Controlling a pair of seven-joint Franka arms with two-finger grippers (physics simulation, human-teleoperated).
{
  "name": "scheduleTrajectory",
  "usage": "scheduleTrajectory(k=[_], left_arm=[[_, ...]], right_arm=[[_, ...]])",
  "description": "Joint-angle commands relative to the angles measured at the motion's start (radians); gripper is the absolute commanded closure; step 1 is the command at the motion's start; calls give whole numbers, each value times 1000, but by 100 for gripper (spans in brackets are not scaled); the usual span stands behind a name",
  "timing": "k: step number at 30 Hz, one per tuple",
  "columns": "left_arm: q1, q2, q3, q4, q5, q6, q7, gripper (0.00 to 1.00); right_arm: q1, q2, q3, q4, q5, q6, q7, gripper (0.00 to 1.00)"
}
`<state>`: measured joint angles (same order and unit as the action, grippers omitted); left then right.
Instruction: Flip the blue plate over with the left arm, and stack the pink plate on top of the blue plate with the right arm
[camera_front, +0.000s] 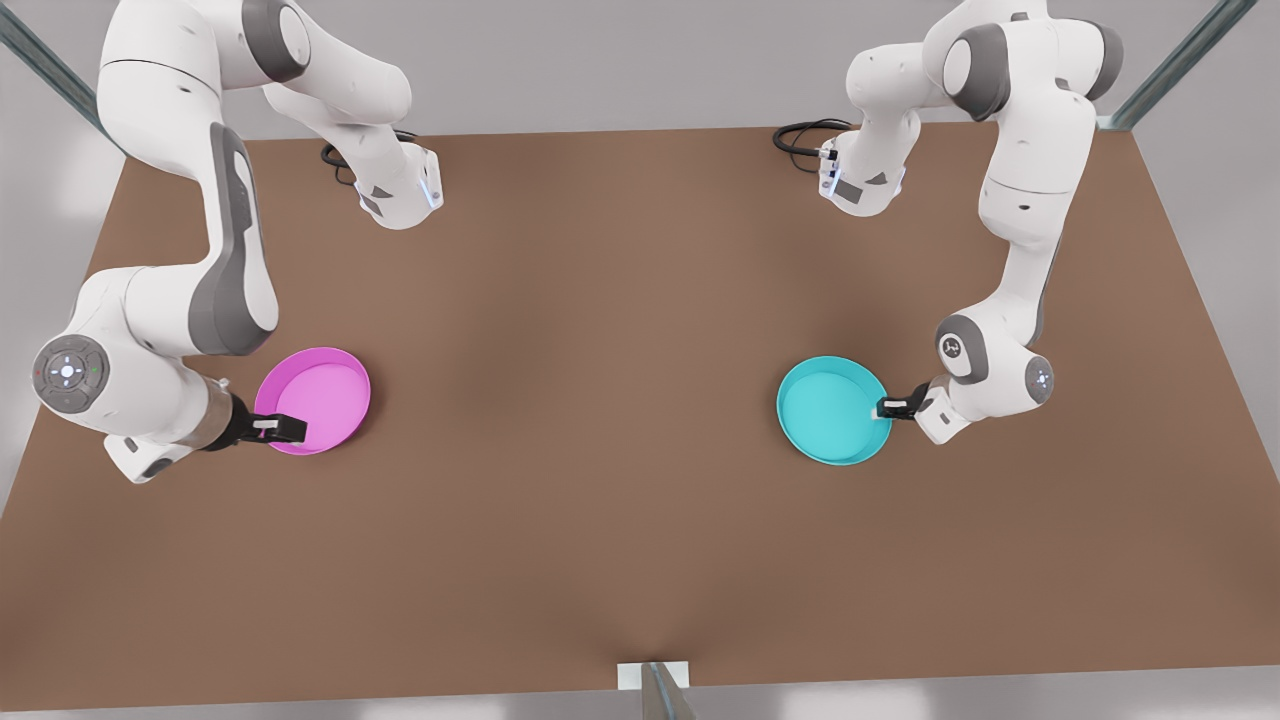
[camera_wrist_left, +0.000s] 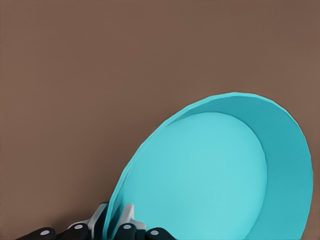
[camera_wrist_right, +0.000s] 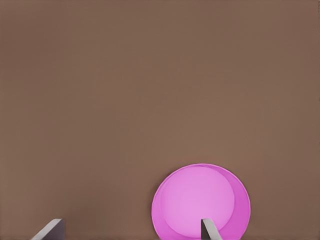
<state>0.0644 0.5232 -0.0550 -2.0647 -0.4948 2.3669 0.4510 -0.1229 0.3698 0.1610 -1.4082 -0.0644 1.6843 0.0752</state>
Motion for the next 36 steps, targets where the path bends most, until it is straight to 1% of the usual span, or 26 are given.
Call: scheduleTrajectory(k=[1,4,5,7,8,10,12,14,15,17,18,22,26,27,30,34,36], left_arm=[[0,0,0,0,-1,0,0,71],[0,0,0,0,-1,0,-3,73],[0,0,1,0,-1,0,-3,73],[0,-2,0,0,-1,-2,-5,73],[0,-2,0,0,-1,-3,-5,74],[0,-2,1,0,-1,-3,-6,75],[0,-2,1,2,-1,-3,-6,75],[0,-6,1,2,-1,-6,-8,75],[0,-6,1,2,-1,-9,-8,75],[0,-9,1,6,-1,-14,-8,75],[0,-9,1,15,-1,-28,-8,75],[0,-9,3,21,-1,-31,-9,76],[0,-15,3,21,1,-31,-9,78],[0,-17,4,21,1,-35,-9,79],[0,-26,6,29,2,-41,-9,79],[2,-26,7,35,2,-40,-8,79],[3,-28,7,44,28,-41,-9,79]], right_arm=[[0,0,0,0,-2,0,0,0],[0,0,0,0,-2,-2,0,0],[3,1,0,0,-5,-43,-2,0],[2,1,0,0,-6,-52,-3,0],[8,14,0,0,-12,-100,-2,0],[35,47,5,-3,-6,-110,-77,0],[0,41,5,-3,0,-133,-143,0],[-29,37,3,-8,2,-195,-129,0],[-98,35,6,-64,24,-204,-141,0],[-250,34,8,-140,74,-172,-144,0],[-293,34,8,-167,80,-124,-133,0],[-437,28,8,-241,83,-152,-144,0],[-463,32,6,-216,95,-149,-189,0],[-466,32,6,-218,86,-135,-320,0],[-491,23,6,-337,78,-2,-348,0],[-515,32,8,-353,81,14,-389,0],[-520,32,8,-432,84,124,-416,0]])
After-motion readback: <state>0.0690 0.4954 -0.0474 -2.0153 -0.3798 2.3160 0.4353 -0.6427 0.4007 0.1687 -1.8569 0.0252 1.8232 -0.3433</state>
